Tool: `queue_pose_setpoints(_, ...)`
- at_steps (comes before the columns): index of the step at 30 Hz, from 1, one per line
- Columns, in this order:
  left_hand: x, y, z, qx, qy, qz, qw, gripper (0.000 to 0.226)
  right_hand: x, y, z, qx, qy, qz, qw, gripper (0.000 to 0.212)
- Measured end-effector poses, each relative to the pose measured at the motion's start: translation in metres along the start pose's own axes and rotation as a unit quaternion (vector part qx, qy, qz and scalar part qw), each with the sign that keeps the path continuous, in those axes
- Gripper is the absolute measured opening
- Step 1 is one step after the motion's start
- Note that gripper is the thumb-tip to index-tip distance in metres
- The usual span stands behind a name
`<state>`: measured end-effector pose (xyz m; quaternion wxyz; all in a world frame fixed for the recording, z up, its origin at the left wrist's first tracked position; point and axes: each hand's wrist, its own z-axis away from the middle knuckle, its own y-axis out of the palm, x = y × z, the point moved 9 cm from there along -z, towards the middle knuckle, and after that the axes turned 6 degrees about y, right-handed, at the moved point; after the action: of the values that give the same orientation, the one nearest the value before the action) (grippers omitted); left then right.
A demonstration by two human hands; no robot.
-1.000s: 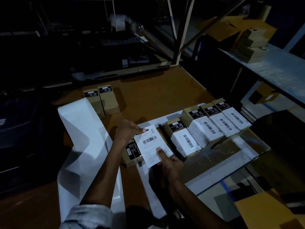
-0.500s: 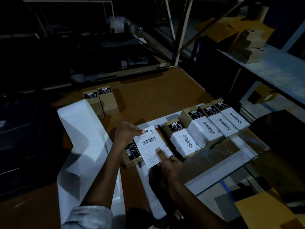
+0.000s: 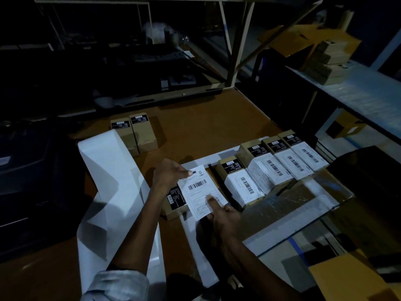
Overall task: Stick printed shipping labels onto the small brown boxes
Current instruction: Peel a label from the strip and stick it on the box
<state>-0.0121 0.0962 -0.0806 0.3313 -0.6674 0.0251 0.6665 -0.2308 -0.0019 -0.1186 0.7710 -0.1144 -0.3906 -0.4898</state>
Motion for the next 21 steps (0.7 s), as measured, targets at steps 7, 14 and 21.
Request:
queue_pose_setpoints(7,-0.0044,0.0007,0.0016,-0.012,0.033,-0.036,0.999,0.012,-0.0005,0.0007,-0.0002,0.010,-0.007,0.005,1.000,0.026)
queue_pose_setpoints(14,-0.0063,-0.0011,0.0045,-0.022,0.052,-0.035,0.998,0.014,0.0026,0.0000,0.0027,0.003,-0.010,0.006,1.000,0.019)
queue_pose_setpoints(21,-0.0083,-0.0017,0.0048,-0.023,0.066,-0.054,0.996,0.015,0.0020,0.0014,0.0014,0.009,-0.011,-0.014,1.000,0.014)
